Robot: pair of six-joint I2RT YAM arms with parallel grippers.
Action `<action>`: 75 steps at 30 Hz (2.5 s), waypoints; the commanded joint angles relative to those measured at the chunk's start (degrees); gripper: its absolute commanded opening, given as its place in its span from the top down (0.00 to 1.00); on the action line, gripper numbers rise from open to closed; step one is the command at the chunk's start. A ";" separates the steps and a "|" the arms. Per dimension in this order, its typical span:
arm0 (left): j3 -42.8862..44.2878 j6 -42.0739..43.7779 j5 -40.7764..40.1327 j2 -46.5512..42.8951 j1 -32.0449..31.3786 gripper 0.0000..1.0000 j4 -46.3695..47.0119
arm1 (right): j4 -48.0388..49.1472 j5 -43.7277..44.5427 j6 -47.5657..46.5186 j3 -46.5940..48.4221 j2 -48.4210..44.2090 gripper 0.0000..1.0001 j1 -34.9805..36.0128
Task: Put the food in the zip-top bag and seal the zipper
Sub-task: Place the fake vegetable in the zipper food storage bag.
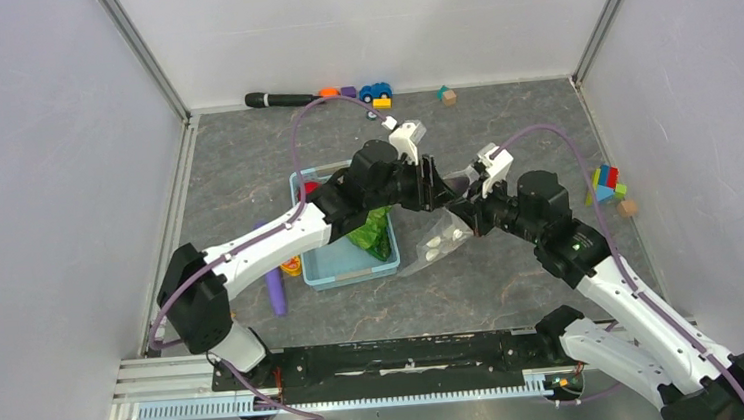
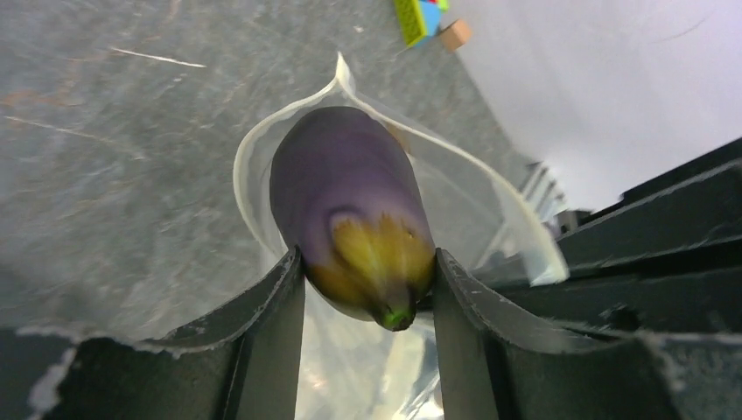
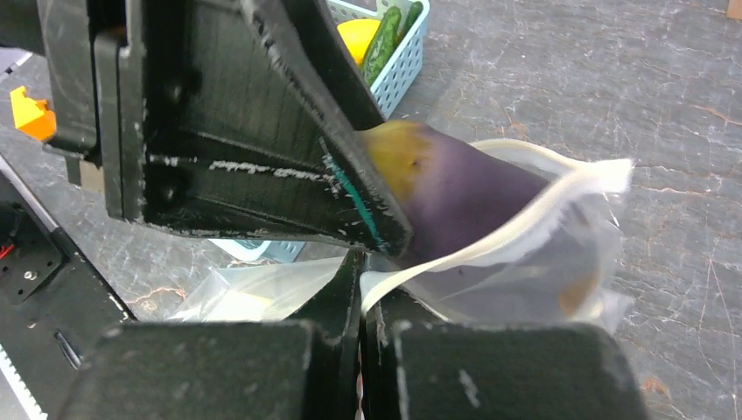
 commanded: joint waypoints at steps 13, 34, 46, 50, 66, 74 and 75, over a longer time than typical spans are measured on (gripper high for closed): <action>0.11 25.29 -4.51 -6.44 -6.16 0.98 -22.86 | 0.67 12.01 -6.18 6.94 -0.21 1.00 -0.63; 13.04 -10.39 -28.44 5.54 -2.60 0.98 -21.82 | 11.81 -5.00 8.66 -3.86 -3.26 1.00 -0.63; 14.01 -9.04 -34.37 7.46 -1.84 0.75 -24.99 | 6.49 7.36 8.22 -2.77 -6.07 1.00 -0.60; 14.95 -3.20 -26.44 7.32 -1.90 0.21 -22.50 | -1.30 19.81 4.60 0.82 -3.18 1.00 -0.60; 19.09 1.92 -17.55 8.03 -1.40 0.00 -25.71 | -2.85 22.91 1.46 2.02 -1.76 1.00 -0.60; 21.32 -4.06 -14.41 15.24 -0.68 0.00 -24.35 | 0.19 17.28 2.53 -0.19 -2.52 1.00 -0.57; 21.78 -4.30 -14.26 16.02 -0.68 0.02 -23.89 | 0.24 17.06 2.62 -0.46 -2.48 1.00 -0.60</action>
